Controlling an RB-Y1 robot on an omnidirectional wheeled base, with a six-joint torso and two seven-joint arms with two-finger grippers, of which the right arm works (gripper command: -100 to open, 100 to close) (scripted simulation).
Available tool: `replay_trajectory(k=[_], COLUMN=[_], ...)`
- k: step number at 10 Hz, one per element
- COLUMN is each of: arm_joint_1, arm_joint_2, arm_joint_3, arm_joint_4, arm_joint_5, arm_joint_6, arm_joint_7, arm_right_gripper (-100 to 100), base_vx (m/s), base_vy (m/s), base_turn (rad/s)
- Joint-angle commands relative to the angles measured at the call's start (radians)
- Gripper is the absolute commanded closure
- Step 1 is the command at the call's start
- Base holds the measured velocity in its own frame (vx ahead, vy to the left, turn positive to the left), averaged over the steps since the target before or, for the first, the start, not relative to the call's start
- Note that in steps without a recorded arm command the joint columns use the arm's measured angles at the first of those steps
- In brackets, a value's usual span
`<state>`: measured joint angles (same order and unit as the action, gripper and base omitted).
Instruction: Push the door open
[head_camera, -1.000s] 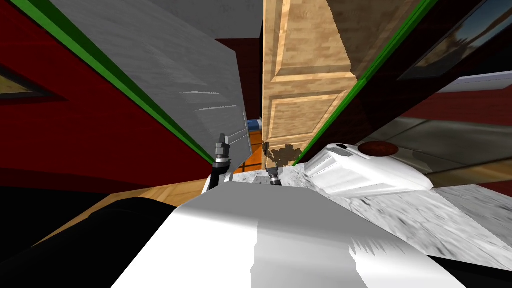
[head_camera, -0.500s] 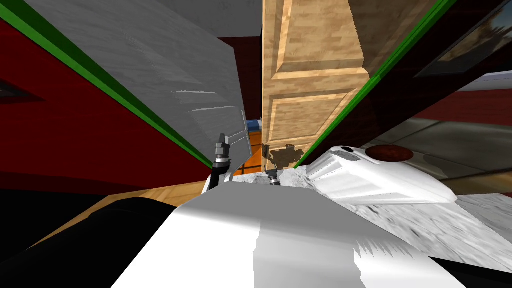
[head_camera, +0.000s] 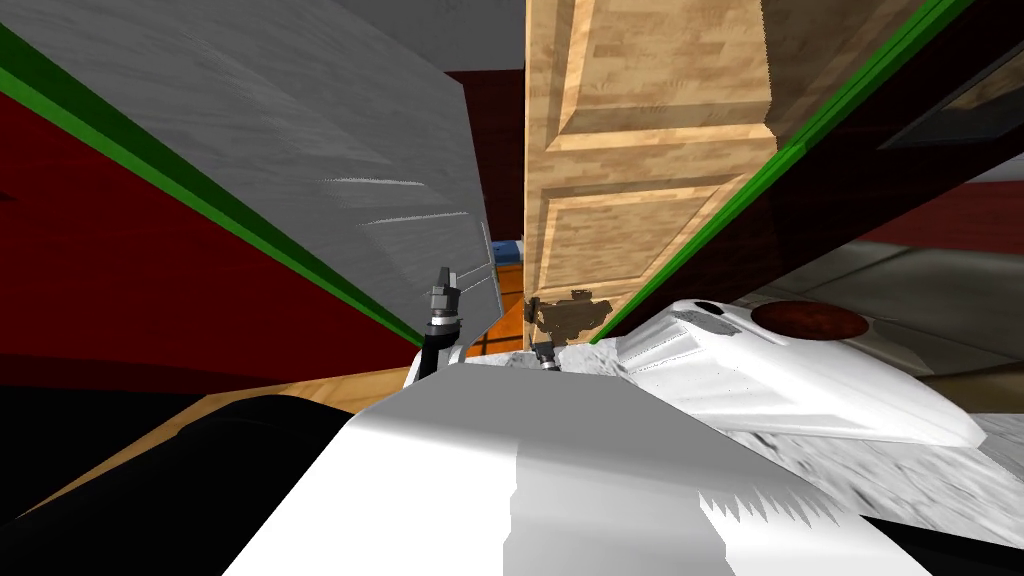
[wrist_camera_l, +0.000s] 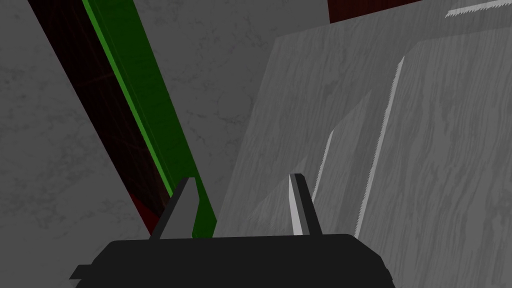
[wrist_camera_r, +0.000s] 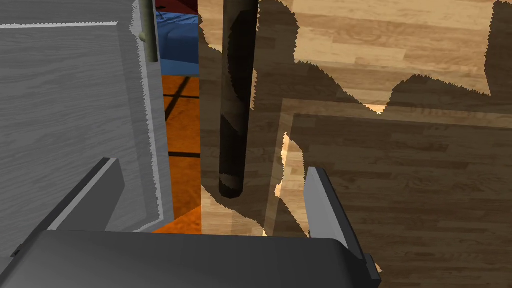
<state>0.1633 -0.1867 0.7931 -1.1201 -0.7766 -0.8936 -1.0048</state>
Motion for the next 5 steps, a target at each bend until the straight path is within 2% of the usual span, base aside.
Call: replay_trajectory(k=[1, 2, 3, 5], arm_joint_1=[0.004, 0.001, -0.013, -0.016], arm_joint_2=[0.003, 0.002, 0.004, 0.000], arm_joint_3=[0.015, 0.021, 0.008, 0.007], arm_joint_4=[0.031, 0.041, 0.029, 0.045], arm_joint_5=[-0.002, -0.008, -0.008, -0.010], arm_joint_6=[-0.009, -0.012, -0.008, -0.022], arm_joint_7=[-0.012, -0.021, -0.014, -0.028], arm_right_gripper=[-100, -100, -100, -100], base_vx=[0.085, 0.071, 0.034, 0.131], base_vy=[-0.019, -0.010, -0.003, 0.039], base_turn=[0.008, 0.008, 0.003, 0.041])
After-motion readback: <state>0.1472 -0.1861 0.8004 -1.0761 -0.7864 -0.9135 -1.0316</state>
